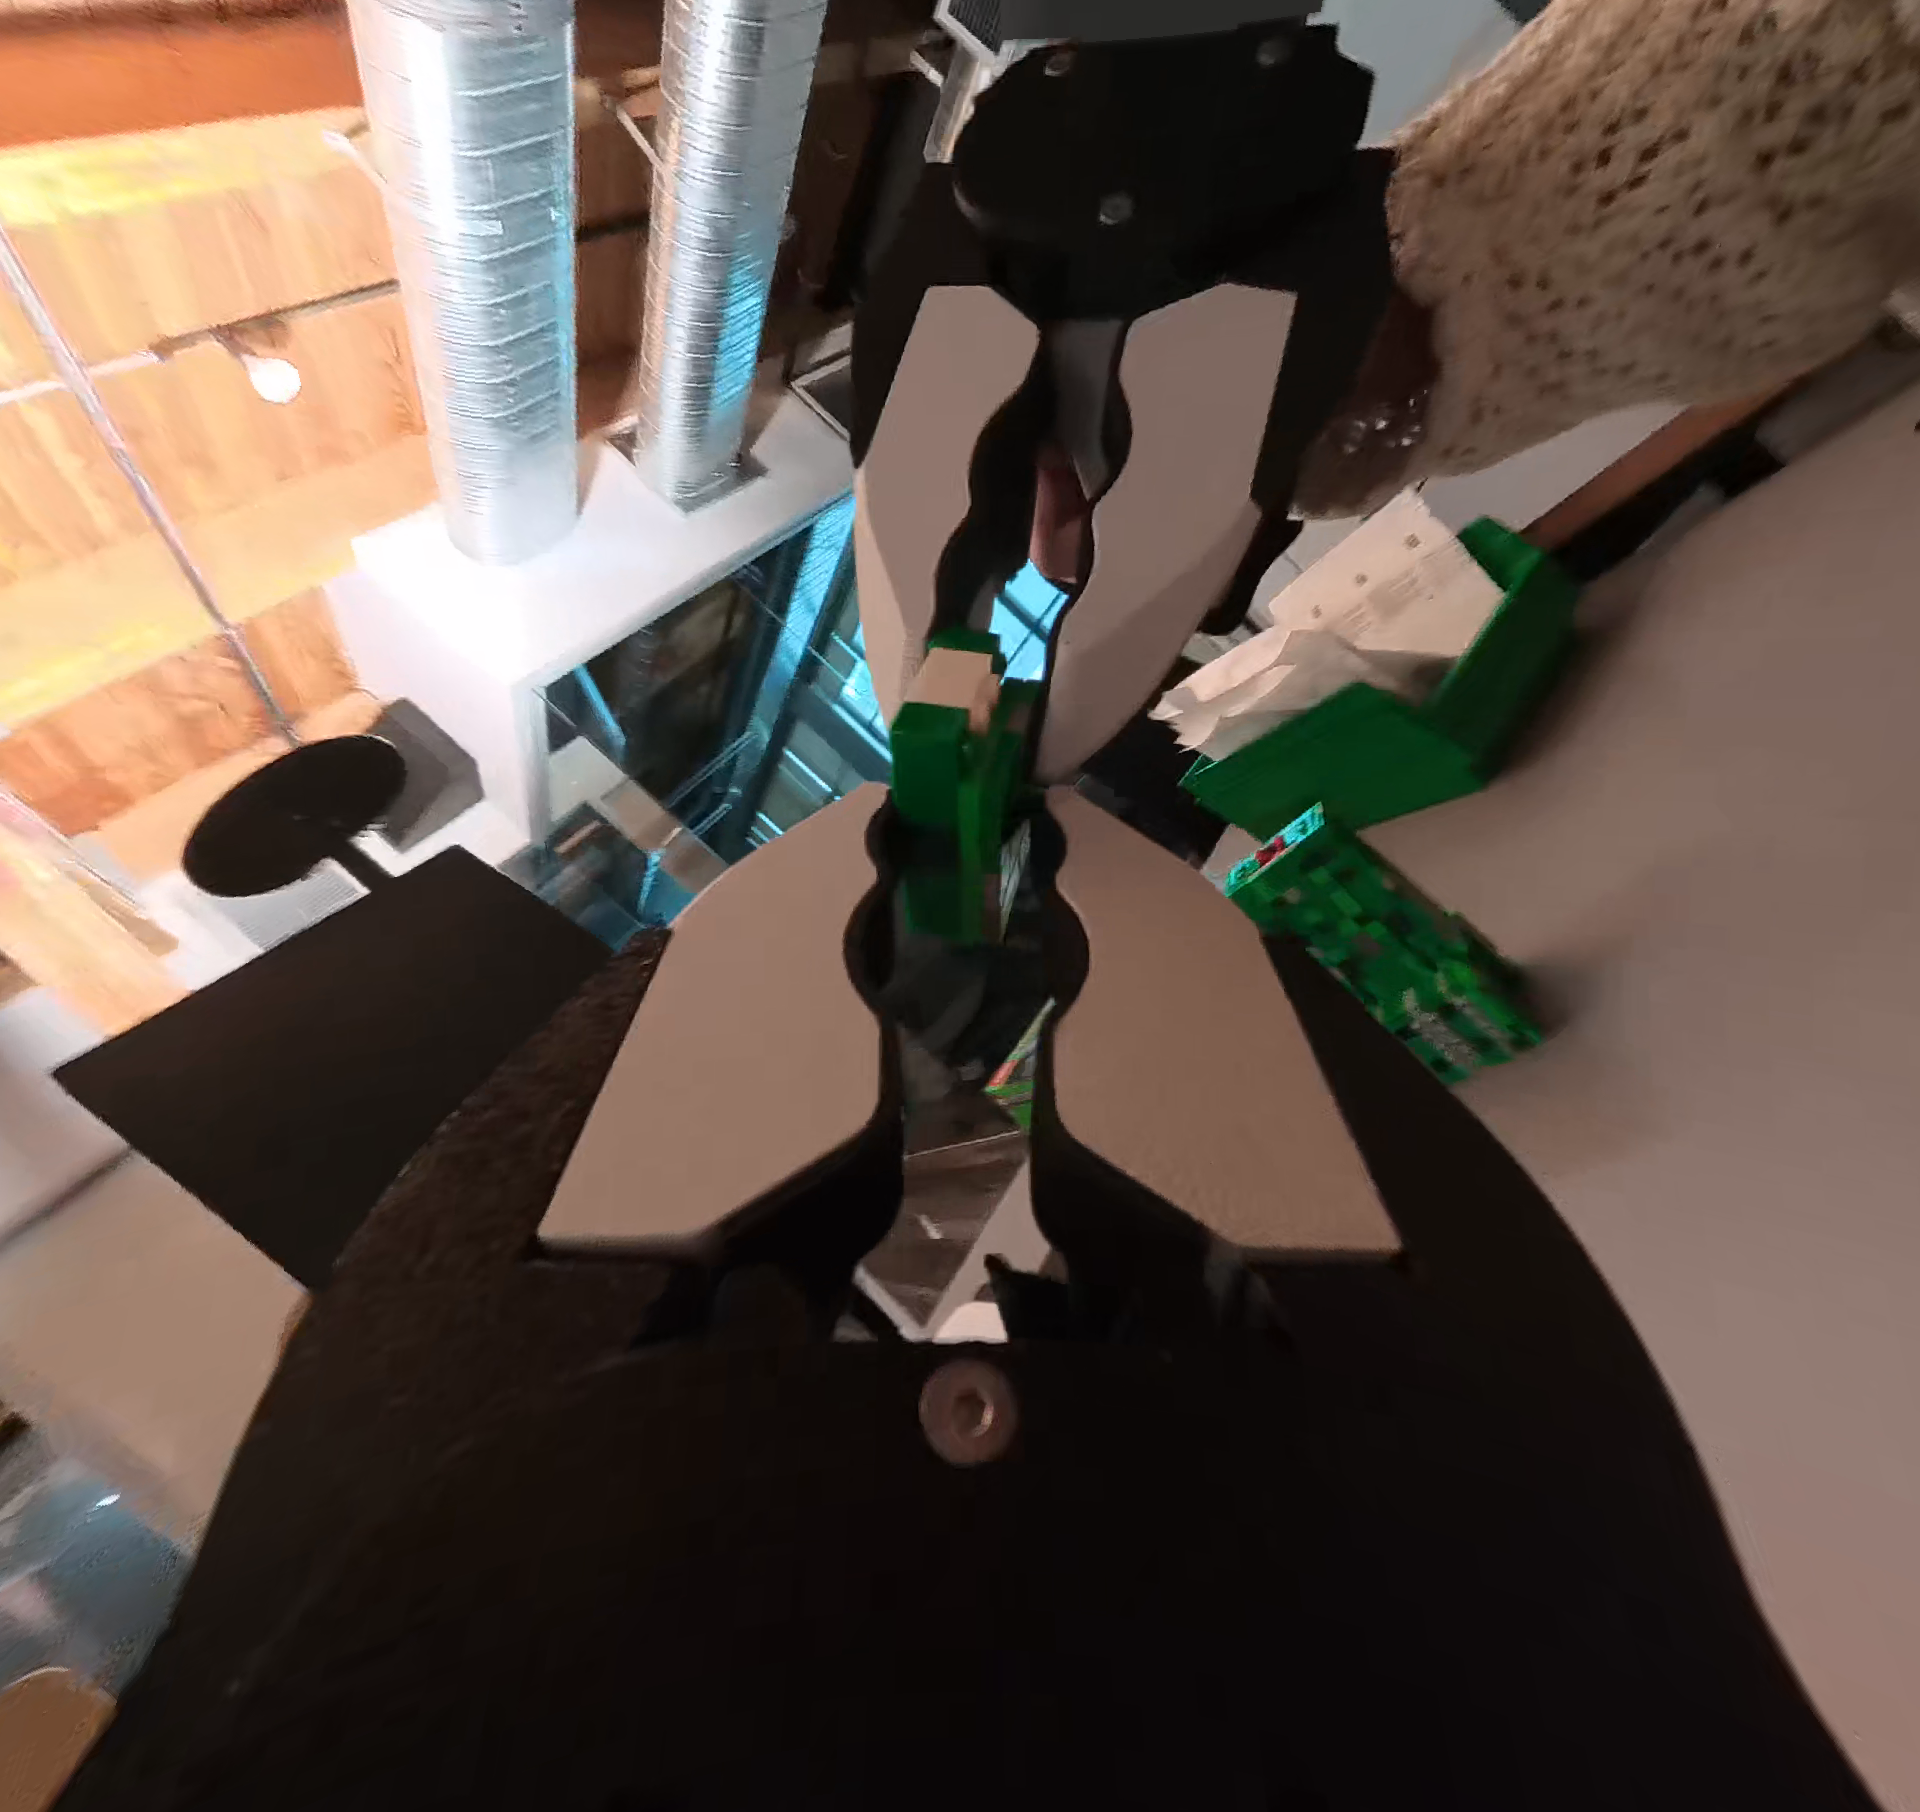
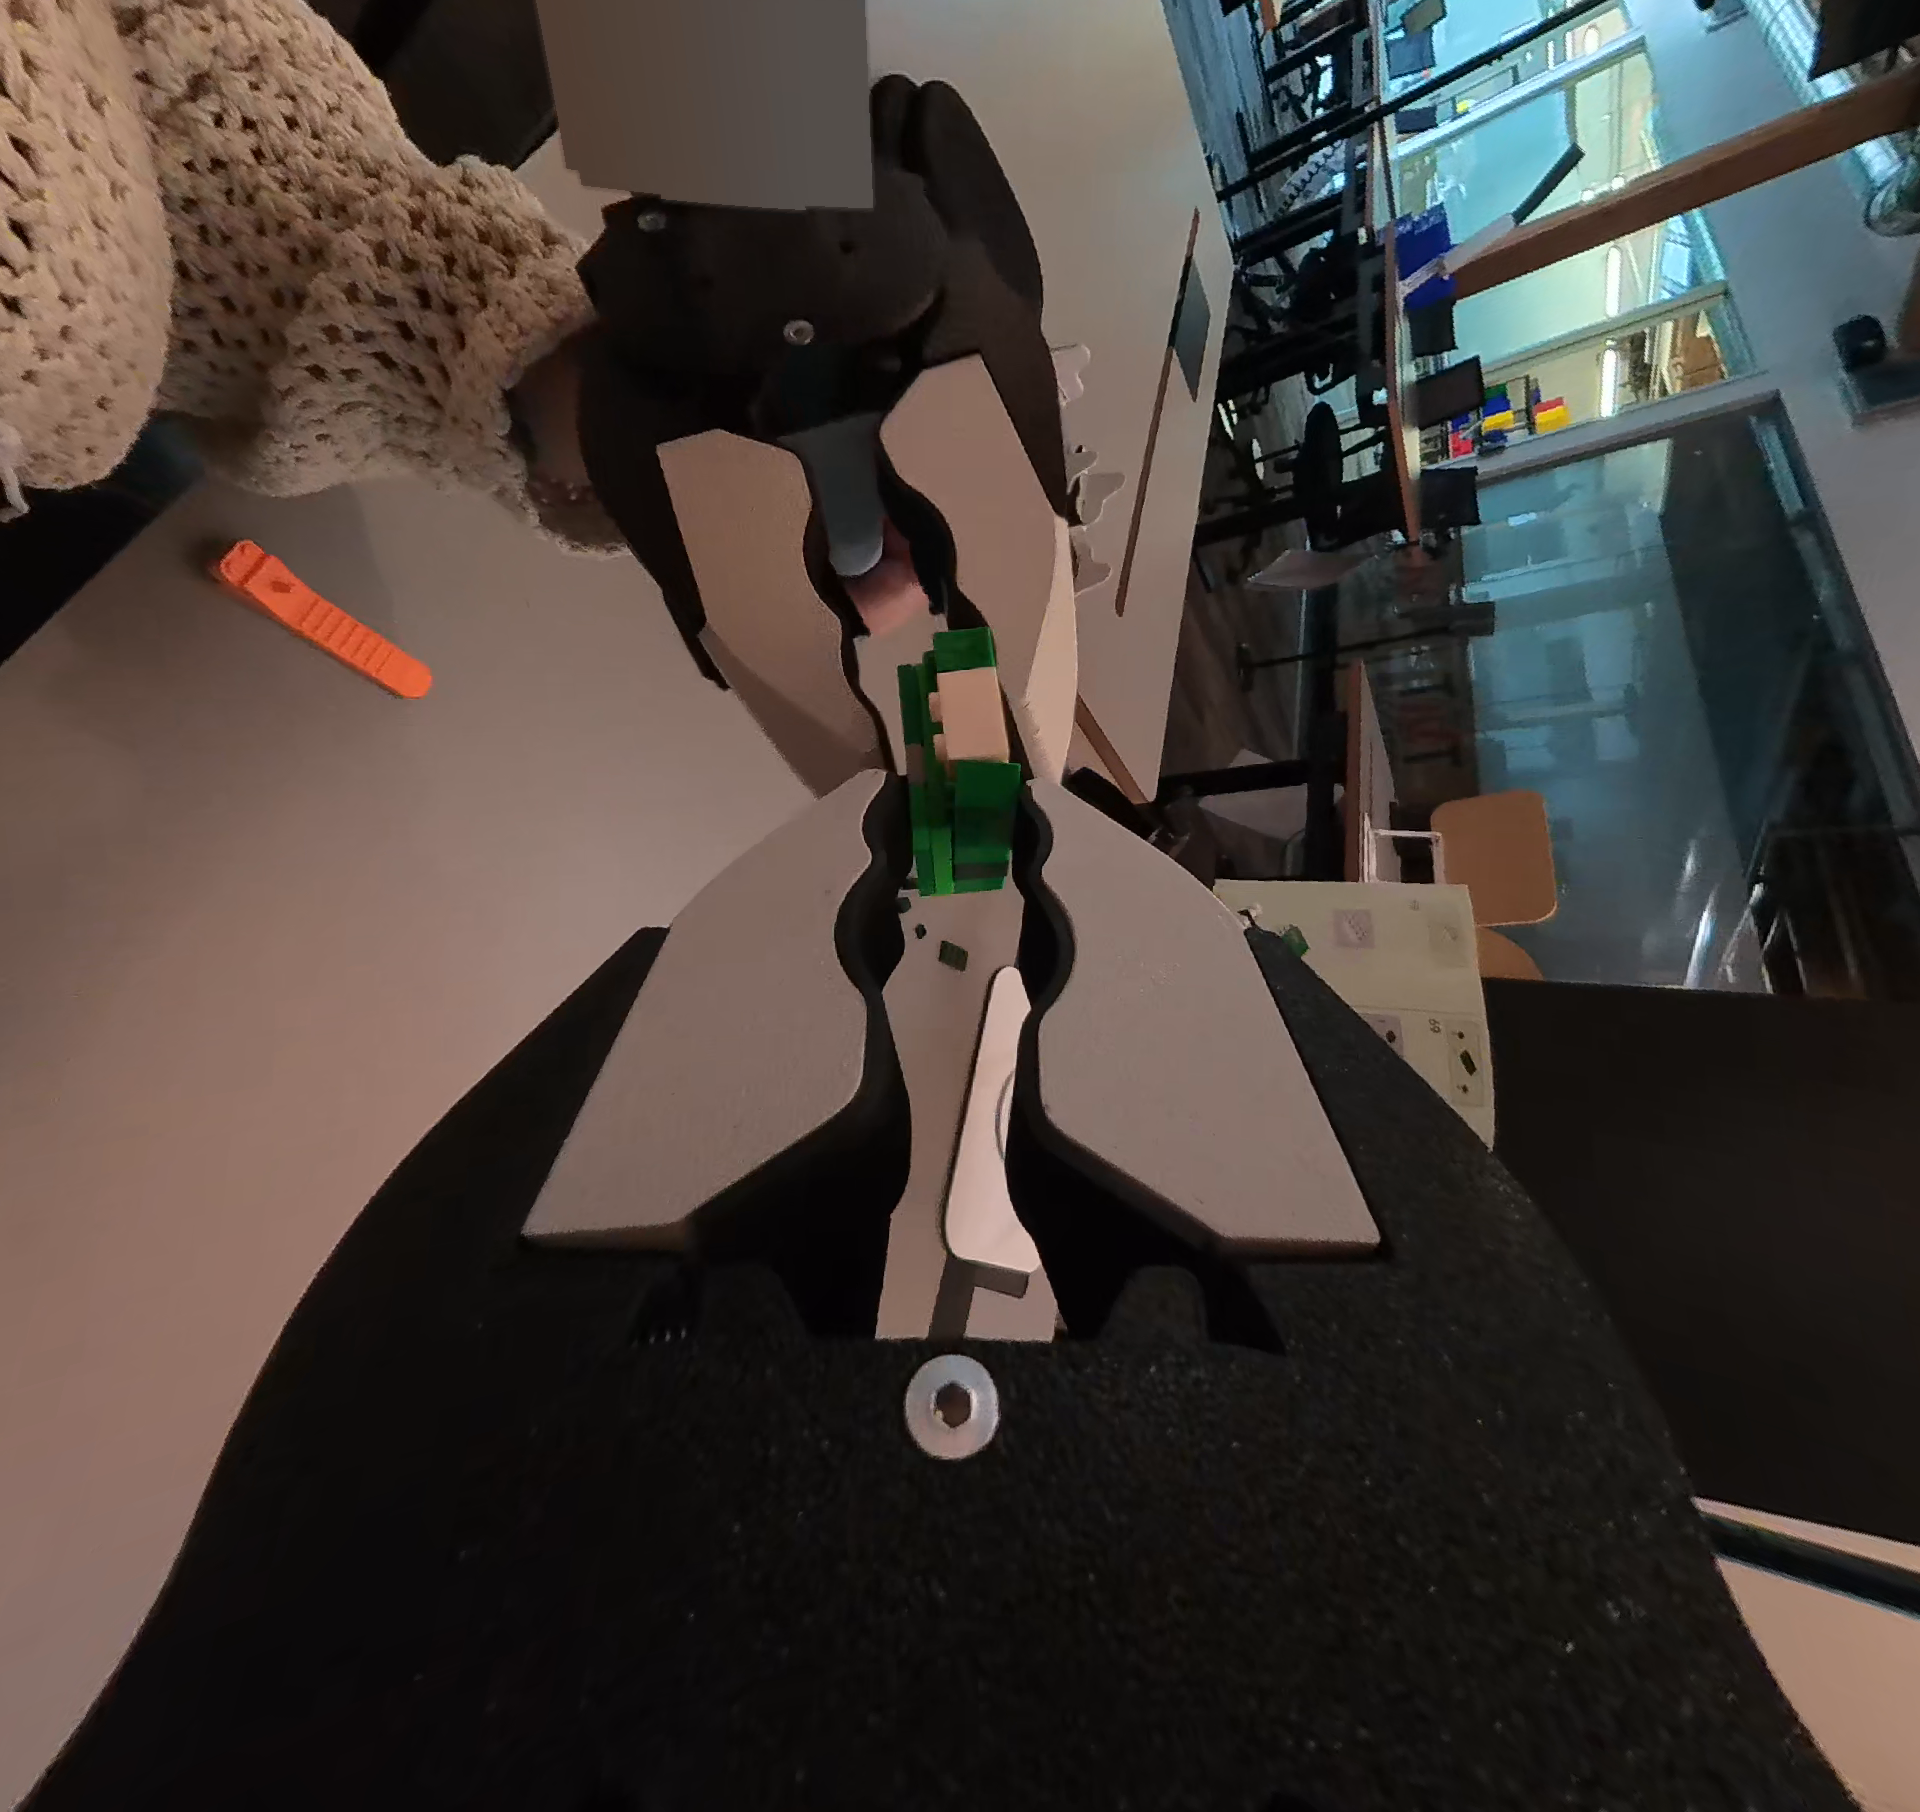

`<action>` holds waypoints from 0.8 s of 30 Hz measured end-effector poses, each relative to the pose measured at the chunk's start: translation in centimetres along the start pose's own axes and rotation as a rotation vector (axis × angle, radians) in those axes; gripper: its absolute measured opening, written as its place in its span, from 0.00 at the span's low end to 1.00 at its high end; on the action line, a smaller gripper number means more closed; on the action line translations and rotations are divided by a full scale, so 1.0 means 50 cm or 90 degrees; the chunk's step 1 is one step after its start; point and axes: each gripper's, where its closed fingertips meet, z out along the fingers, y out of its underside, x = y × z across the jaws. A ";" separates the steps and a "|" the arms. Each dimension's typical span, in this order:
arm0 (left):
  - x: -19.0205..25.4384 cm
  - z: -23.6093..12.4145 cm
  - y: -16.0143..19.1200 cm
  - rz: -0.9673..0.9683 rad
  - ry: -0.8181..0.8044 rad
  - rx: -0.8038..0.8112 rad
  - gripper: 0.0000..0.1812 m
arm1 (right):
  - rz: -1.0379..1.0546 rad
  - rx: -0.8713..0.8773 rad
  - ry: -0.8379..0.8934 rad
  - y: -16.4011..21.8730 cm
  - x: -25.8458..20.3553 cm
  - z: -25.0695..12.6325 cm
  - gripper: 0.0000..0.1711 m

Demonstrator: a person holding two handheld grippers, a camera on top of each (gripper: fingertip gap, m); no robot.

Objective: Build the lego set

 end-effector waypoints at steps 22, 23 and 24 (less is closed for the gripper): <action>0.008 -0.001 -0.013 -0.053 0.036 0.033 0.10 | -0.026 -0.002 -0.060 -0.005 0.000 -0.013 0.11; 0.005 -0.002 -0.015 -0.056 0.031 0.038 0.09 | -0.018 -0.001 -0.055 -0.007 0.004 -0.012 0.11; 0.003 -0.003 -0.017 -0.058 0.026 0.044 0.09 | -0.014 0.001 -0.052 -0.010 0.006 -0.012 0.11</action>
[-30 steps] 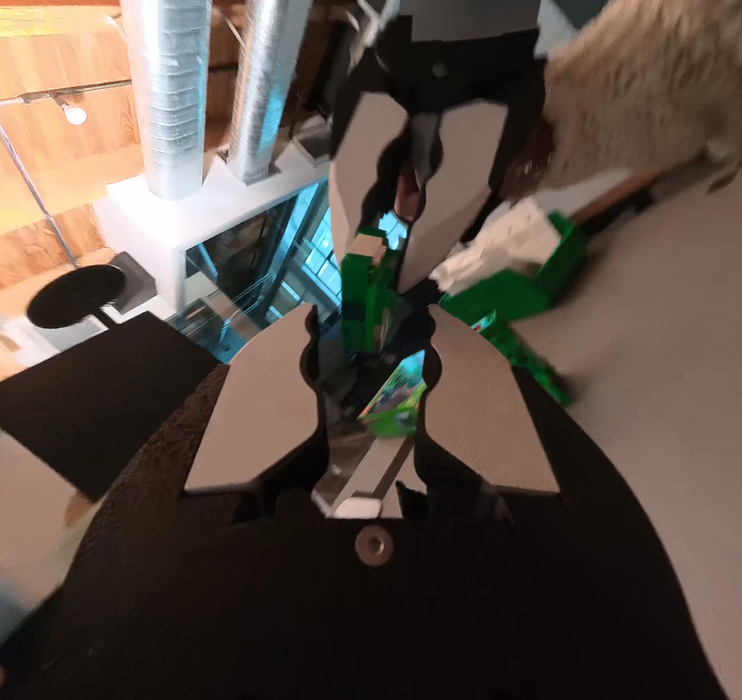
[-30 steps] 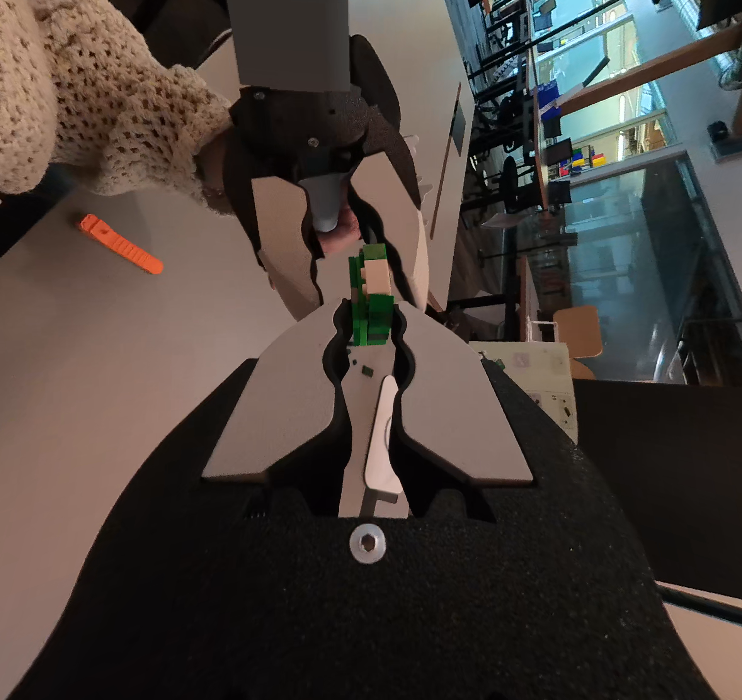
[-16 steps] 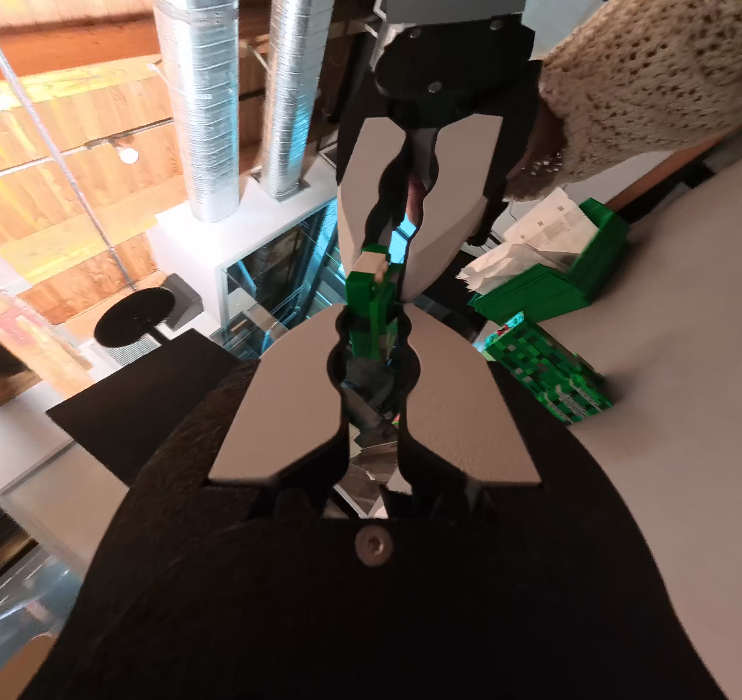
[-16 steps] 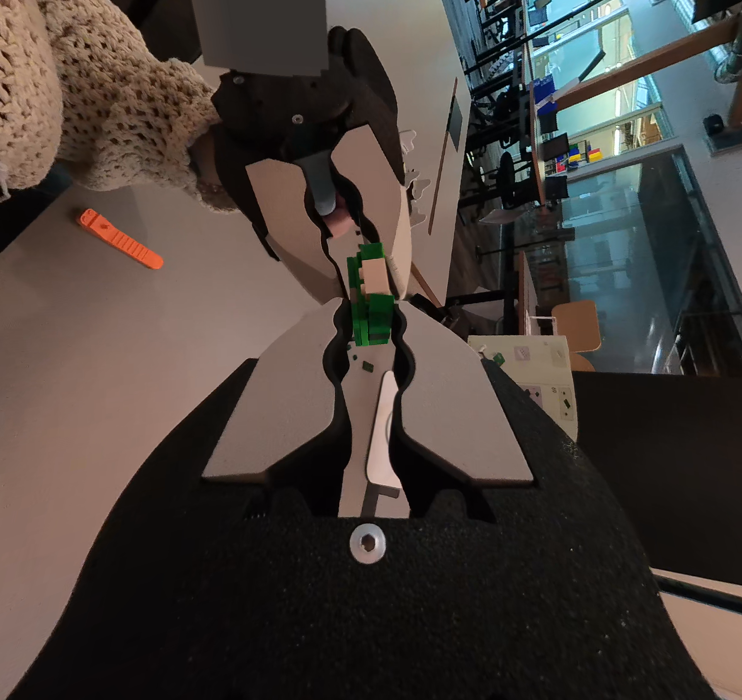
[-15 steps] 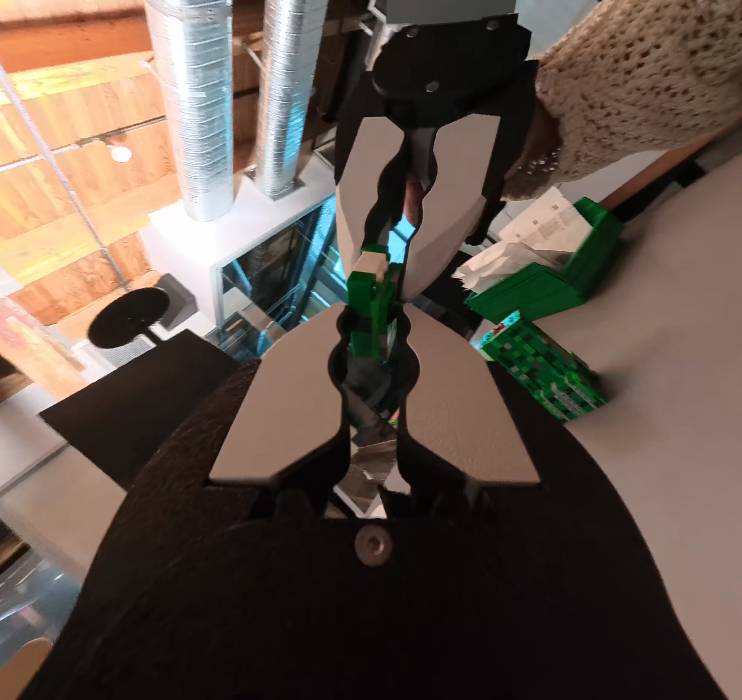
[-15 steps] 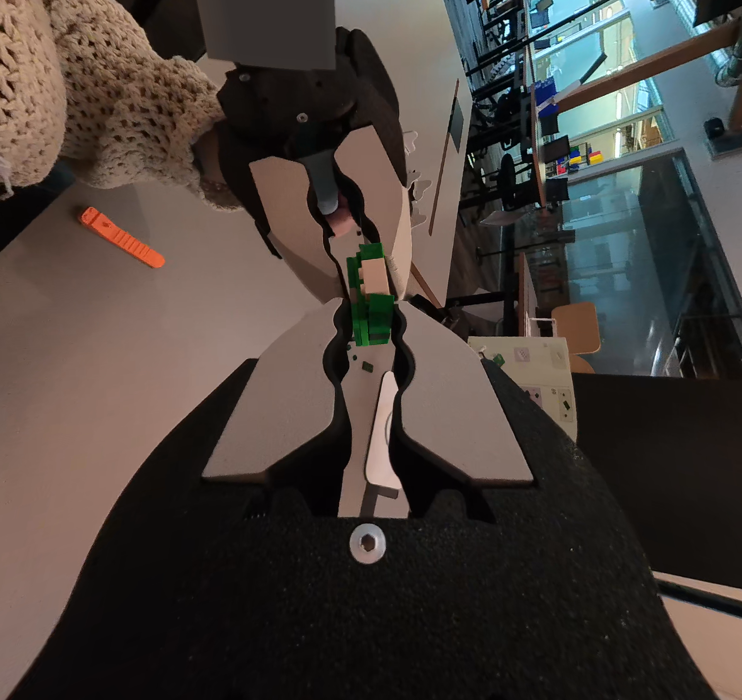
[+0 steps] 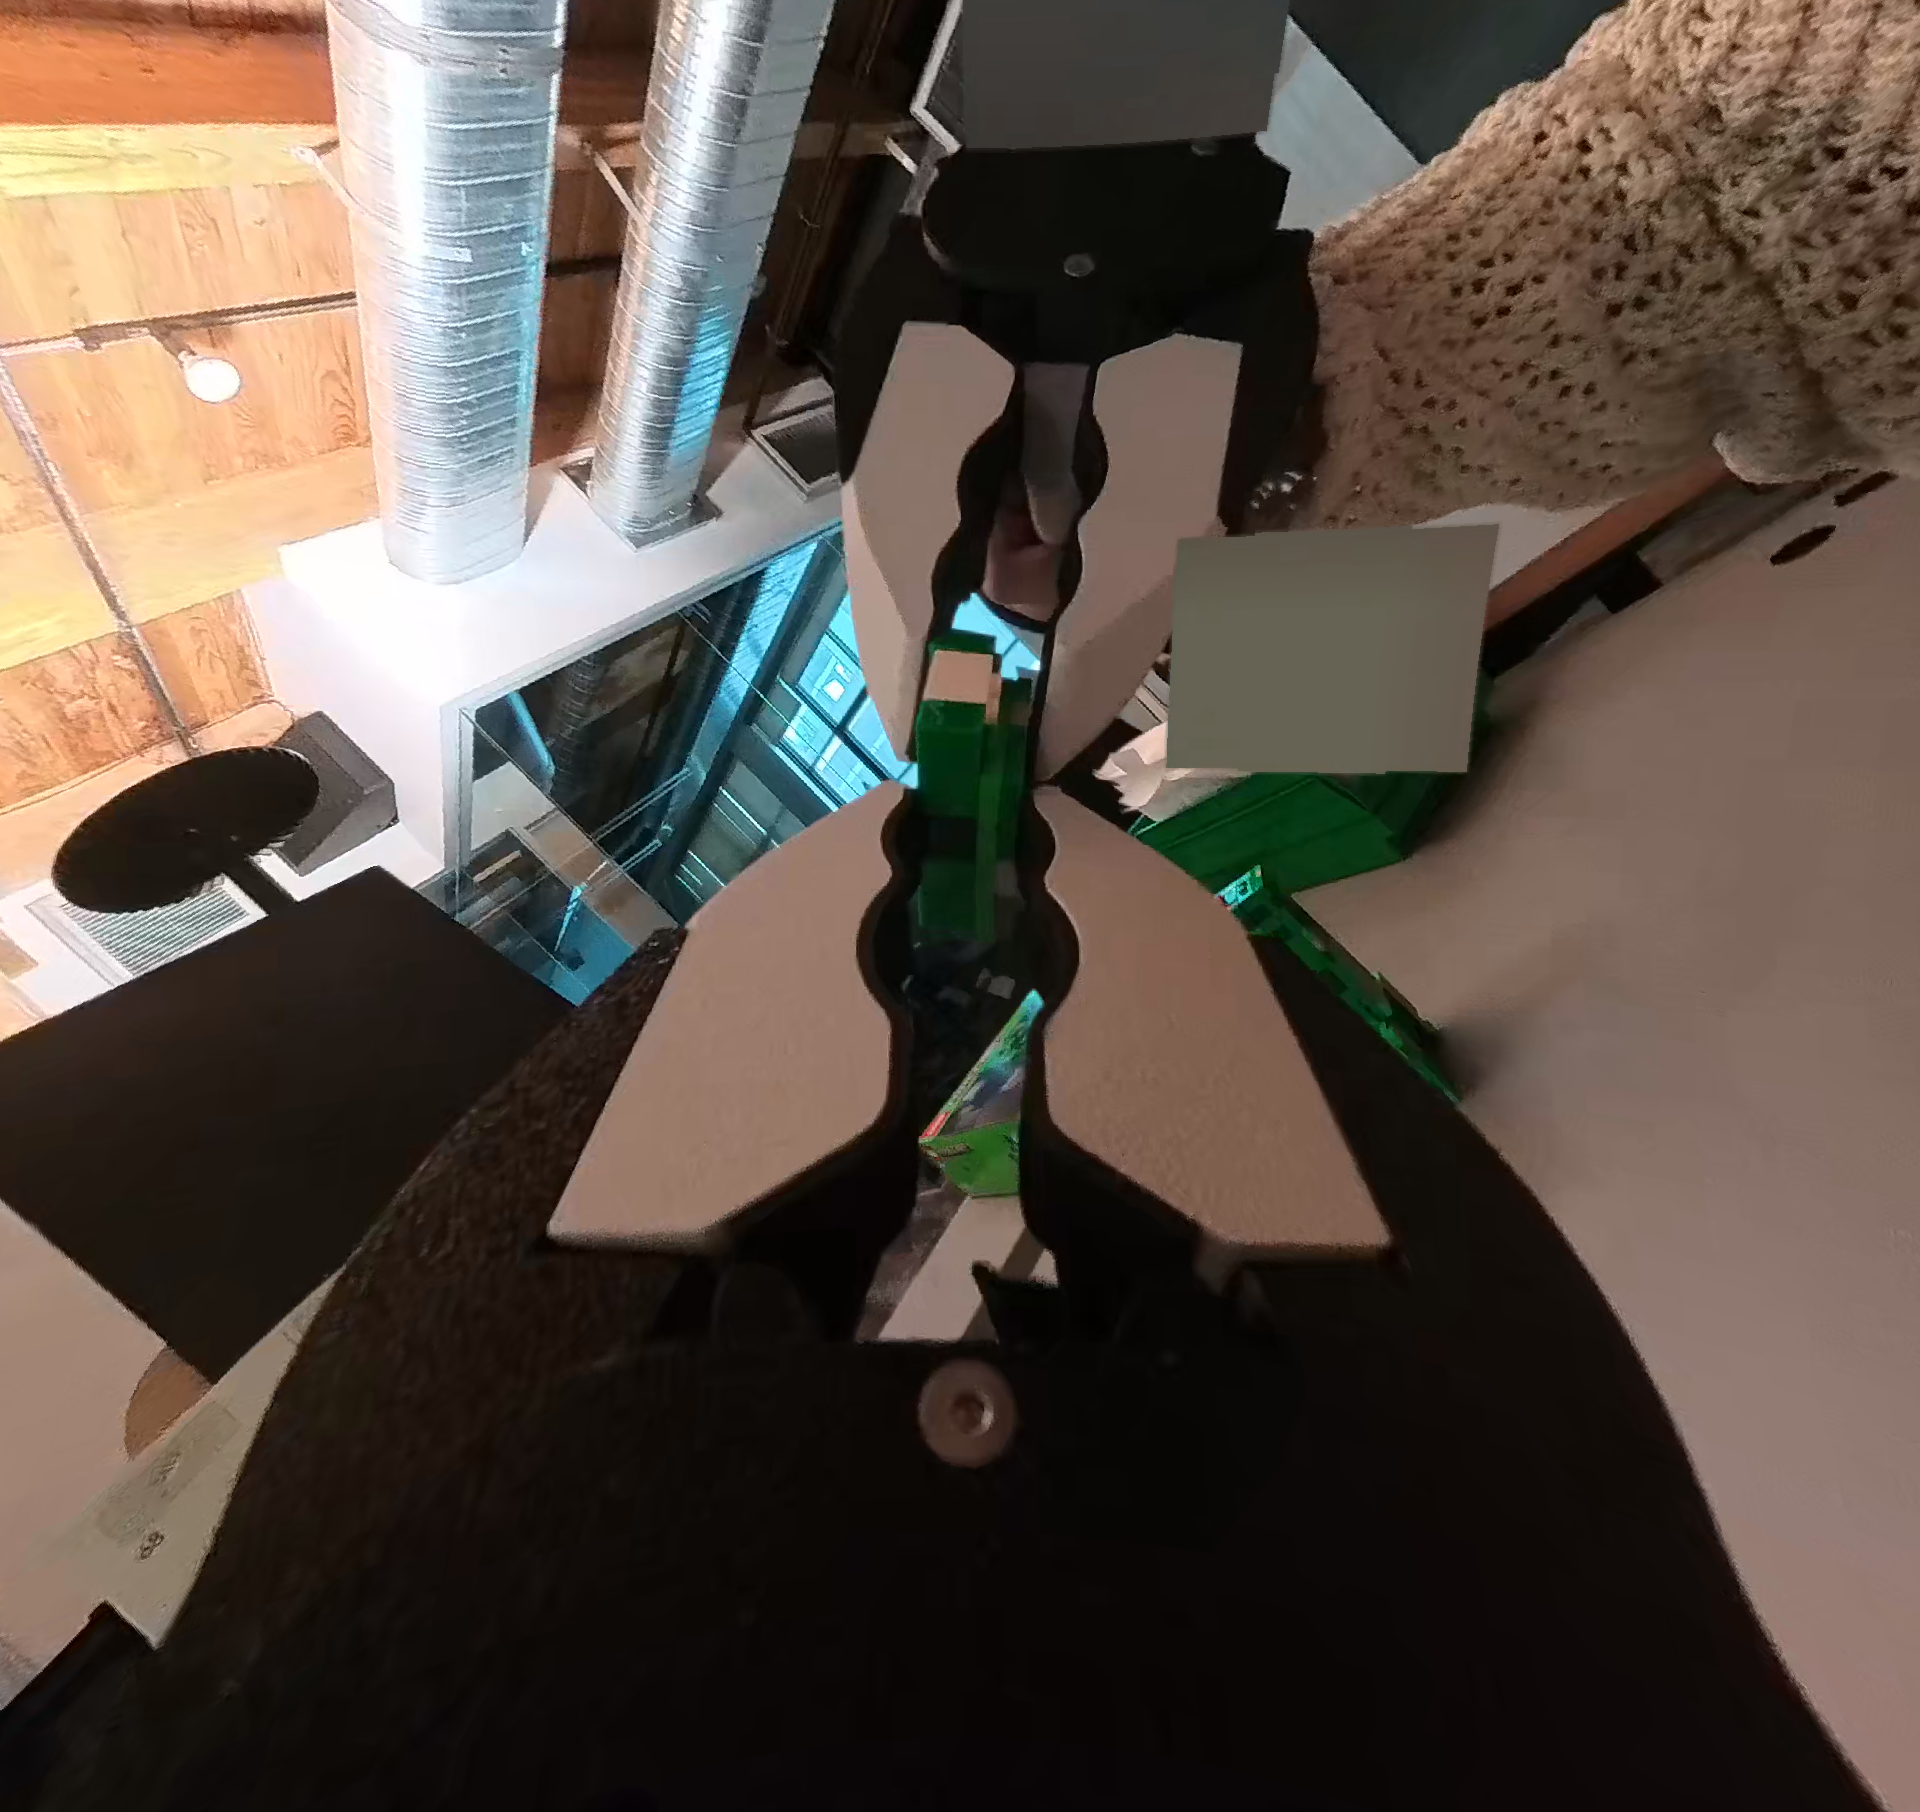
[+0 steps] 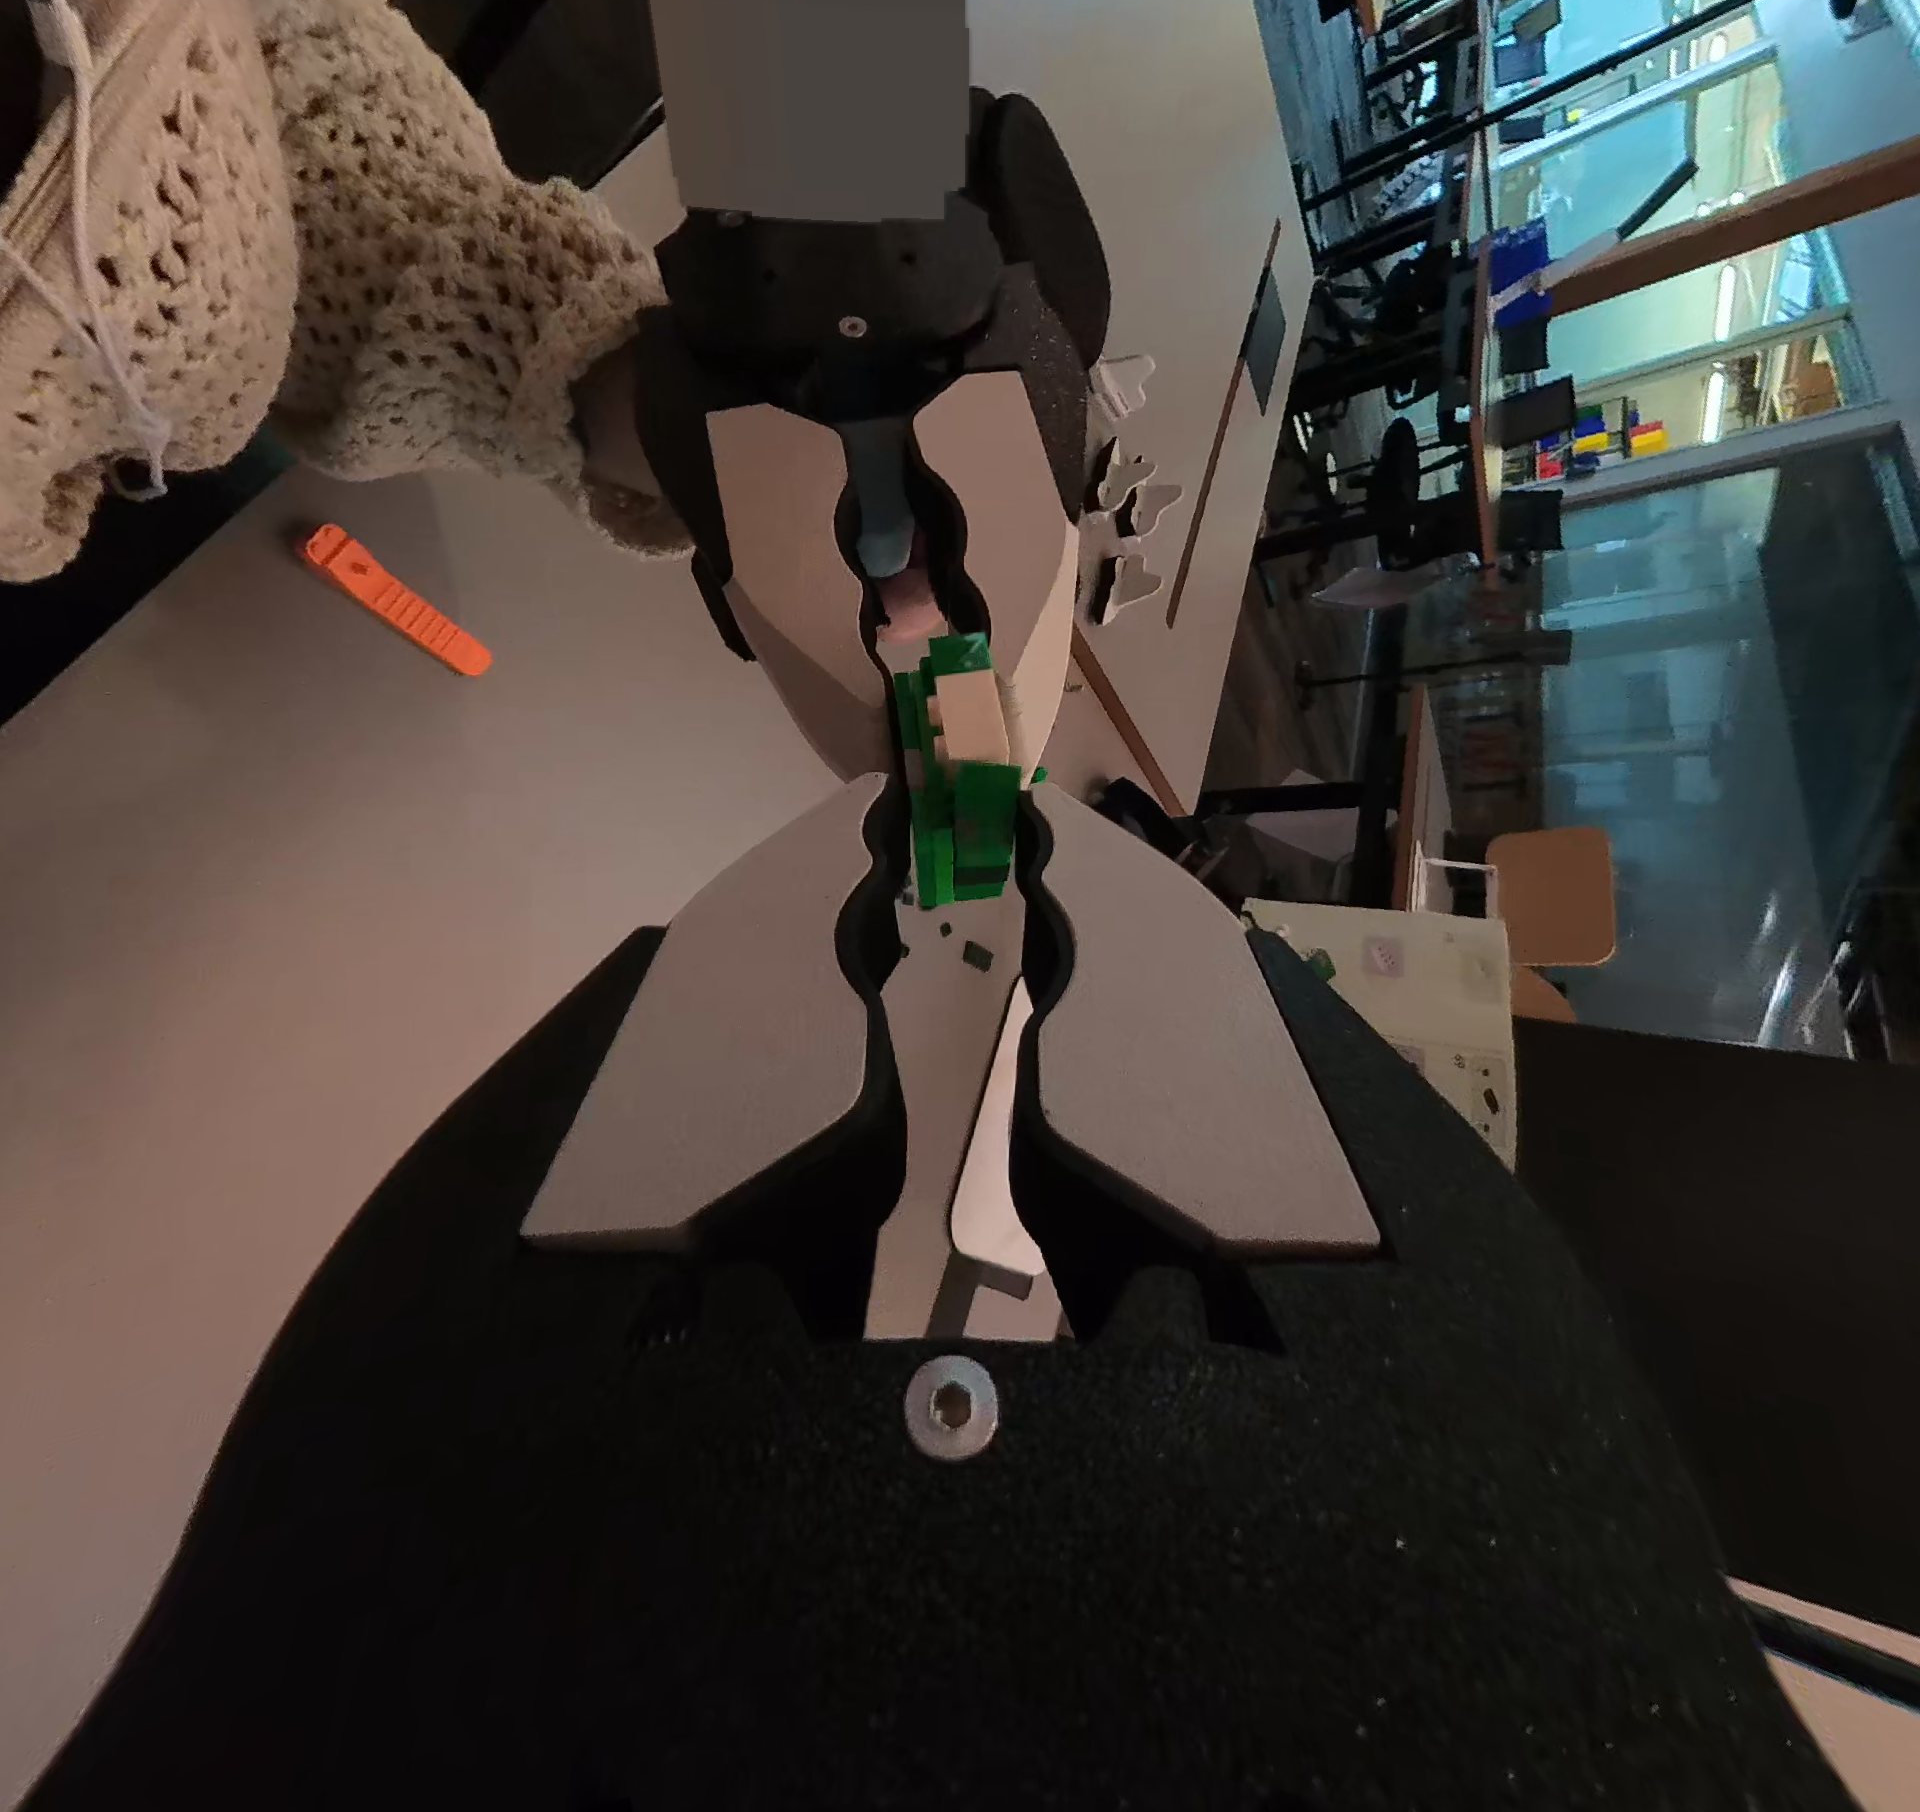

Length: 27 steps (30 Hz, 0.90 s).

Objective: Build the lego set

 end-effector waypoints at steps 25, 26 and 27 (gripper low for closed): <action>-0.005 -0.011 -0.014 -0.086 0.009 0.052 0.09 | -0.145 0.037 0.090 -0.029 0.006 -0.028 0.18; -0.003 -0.010 -0.013 -0.087 0.012 0.050 0.09 | -0.158 0.036 0.093 -0.030 0.004 -0.026 0.18; -0.001 -0.009 -0.013 -0.088 0.016 0.049 0.09 | -0.169 0.038 0.097 -0.032 0.002 -0.024 0.18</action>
